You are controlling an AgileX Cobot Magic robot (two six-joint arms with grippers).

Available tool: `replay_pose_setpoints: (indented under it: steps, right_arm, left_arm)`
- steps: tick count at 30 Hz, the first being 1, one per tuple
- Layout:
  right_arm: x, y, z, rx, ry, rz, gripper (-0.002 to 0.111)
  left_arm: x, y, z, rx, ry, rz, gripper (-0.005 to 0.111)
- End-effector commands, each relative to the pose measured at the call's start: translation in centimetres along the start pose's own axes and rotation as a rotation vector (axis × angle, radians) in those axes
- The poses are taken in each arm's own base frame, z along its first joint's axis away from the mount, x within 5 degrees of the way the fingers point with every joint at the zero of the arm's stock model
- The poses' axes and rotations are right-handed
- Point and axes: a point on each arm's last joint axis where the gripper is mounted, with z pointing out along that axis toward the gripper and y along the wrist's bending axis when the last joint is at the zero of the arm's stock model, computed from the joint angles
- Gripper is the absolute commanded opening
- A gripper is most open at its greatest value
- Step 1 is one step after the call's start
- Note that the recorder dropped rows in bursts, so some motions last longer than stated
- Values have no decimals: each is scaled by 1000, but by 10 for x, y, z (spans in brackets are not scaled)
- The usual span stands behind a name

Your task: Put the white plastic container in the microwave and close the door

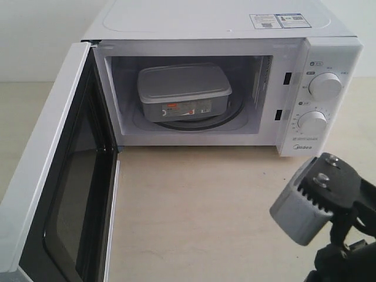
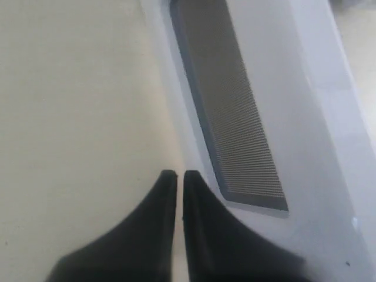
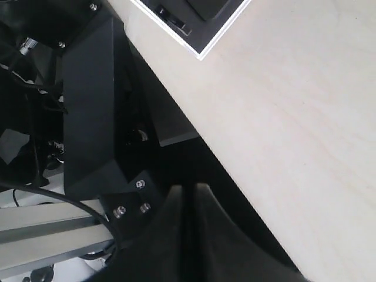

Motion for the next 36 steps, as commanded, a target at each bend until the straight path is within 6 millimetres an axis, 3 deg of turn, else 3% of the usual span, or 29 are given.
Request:
replay_pose_setpoints:
  steps: [1,5,7,10,12,16,19,23,31,36]
  right_arm:
    - [-2,-1,-1,11,-40,-19,0]
    - [-7,-1,-2,20,-109,15,0]
    - [-12,0,-10,25,-214,25,0]
    - [-14,4,-24,23,-314,2,0]
    - [-16,9,-42,43,-372,-16,0]
    - [-16,14,-95,218,-487,-27,0]
    - [-12,11,-110,314,-489,-15,0]
    - [-6,7,-114,378,-452,9,0]
    - [-9,7,-115,370,-478,17,0]
    - [-9,7,-115,370,-479,17,0]
  left_arm:
    - [-12,1,15,87,47,50,4]
    - [-23,9,39,126,136,86,4]
    - [-28,-1,58,231,178,315,4]
    - [-35,-8,76,224,174,397,4]
    - [-36,-10,87,252,205,435,4]
    - [-36,-30,101,329,197,542,4]
    - [-37,-43,103,353,165,600,4]
    - [-42,-59,105,349,97,657,4]
    - [-73,-95,118,355,-21,741,4]
    - [-84,-101,113,356,-69,757,4]
